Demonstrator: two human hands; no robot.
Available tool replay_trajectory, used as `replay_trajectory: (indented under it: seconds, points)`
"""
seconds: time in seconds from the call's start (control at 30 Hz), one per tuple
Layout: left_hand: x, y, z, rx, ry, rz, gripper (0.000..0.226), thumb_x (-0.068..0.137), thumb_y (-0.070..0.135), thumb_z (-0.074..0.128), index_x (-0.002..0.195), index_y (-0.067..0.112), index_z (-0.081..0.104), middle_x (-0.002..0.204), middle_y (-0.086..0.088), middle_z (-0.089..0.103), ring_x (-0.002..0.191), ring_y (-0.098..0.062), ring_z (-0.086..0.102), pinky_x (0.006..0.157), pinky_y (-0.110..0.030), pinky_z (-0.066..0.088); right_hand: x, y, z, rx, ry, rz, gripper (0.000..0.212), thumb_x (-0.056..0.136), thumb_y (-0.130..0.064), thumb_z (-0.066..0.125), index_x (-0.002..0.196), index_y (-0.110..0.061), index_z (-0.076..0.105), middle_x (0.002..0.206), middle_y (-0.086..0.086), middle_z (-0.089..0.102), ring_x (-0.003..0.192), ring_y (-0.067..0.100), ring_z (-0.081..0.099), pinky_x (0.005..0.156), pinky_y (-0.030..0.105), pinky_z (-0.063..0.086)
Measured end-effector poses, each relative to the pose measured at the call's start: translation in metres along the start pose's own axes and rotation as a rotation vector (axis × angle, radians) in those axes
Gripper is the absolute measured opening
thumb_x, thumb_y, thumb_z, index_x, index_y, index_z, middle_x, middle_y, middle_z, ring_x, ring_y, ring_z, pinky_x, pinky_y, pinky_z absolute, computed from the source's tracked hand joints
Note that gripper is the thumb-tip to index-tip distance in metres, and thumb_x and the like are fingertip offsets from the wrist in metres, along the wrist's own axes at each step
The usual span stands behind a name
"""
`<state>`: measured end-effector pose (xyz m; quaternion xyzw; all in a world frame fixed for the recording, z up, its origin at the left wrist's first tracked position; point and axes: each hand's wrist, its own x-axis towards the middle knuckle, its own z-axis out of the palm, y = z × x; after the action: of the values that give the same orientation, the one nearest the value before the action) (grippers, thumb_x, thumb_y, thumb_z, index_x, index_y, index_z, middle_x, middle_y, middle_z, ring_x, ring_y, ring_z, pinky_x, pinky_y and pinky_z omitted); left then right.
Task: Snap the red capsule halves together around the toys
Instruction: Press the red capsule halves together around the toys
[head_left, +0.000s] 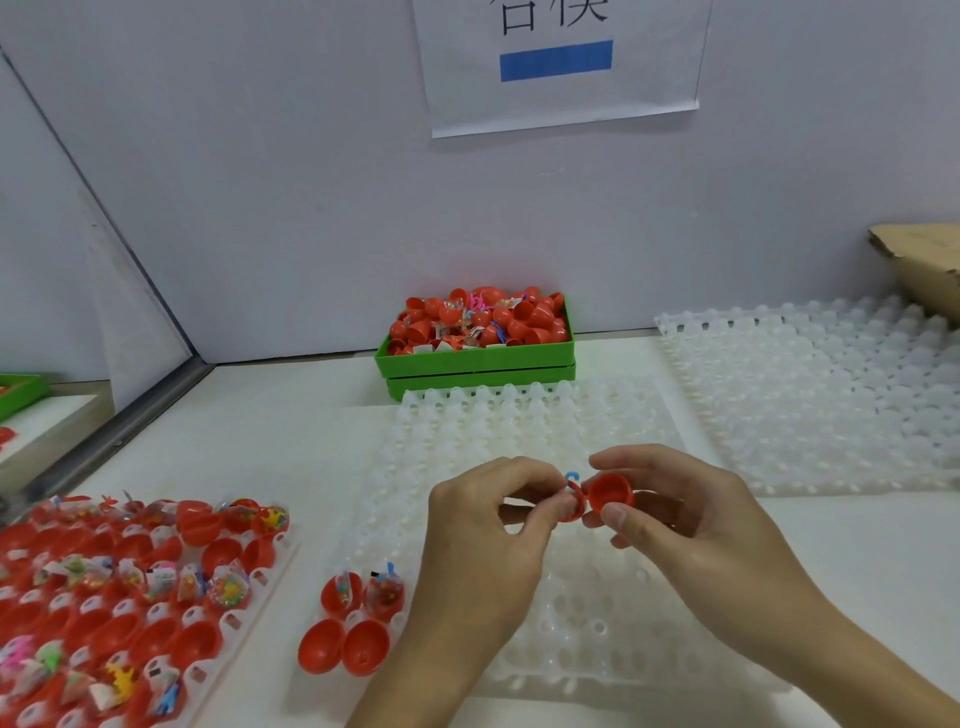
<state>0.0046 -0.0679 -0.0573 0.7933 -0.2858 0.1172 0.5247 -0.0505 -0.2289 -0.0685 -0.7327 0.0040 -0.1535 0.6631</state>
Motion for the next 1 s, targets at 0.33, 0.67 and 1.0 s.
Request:
replay_trajectory:
  seconds: [0.33,0.67,1.0]
  points:
    - [0.0004,-0.0015,0.0000,-0.015,0.064,-0.046,0.023,0.079,0.010,0.082,0.084,0.031,0.072,0.077,0.013,0.070,0.075,-0.007,0.068,0.067,-0.019,0.055,0.0011,-0.0023,-0.0021,0.053,0.015,0.031,0.026,0.089,0.002,0.066,0.101,-0.021,0.072,0.090,0.000,0.077,0.080,0.017,0.075,0.065,0.017,0.055]
    - [0.0019,-0.0012,-0.0067,-0.220,-0.180,-0.227,0.035,0.080,0.036,0.076,0.113,0.032,0.065,0.104,0.018,0.067,0.098,-0.005,0.065,0.074,-0.021,0.055,0.0024,-0.0018,-0.0057,0.103,0.005,0.047,0.027,0.089,0.002,0.064,0.104,-0.019,0.073,0.094,0.003,0.077,0.083,0.019,0.075,0.066,0.019,0.055]
    - [0.0032,-0.0022,-0.0083,-0.239,-0.229,-0.177,0.018,0.084,0.019,0.078,0.096,0.031,0.074,0.095,0.015,0.073,0.090,-0.005,0.069,0.070,-0.015,0.053,0.0043,0.0017,-0.0087,0.179,-0.017,0.070,0.027,0.087,-0.003,0.065,0.107,-0.020,0.072,0.094,0.009,0.077,0.084,0.023,0.074,0.067,0.021,0.056]
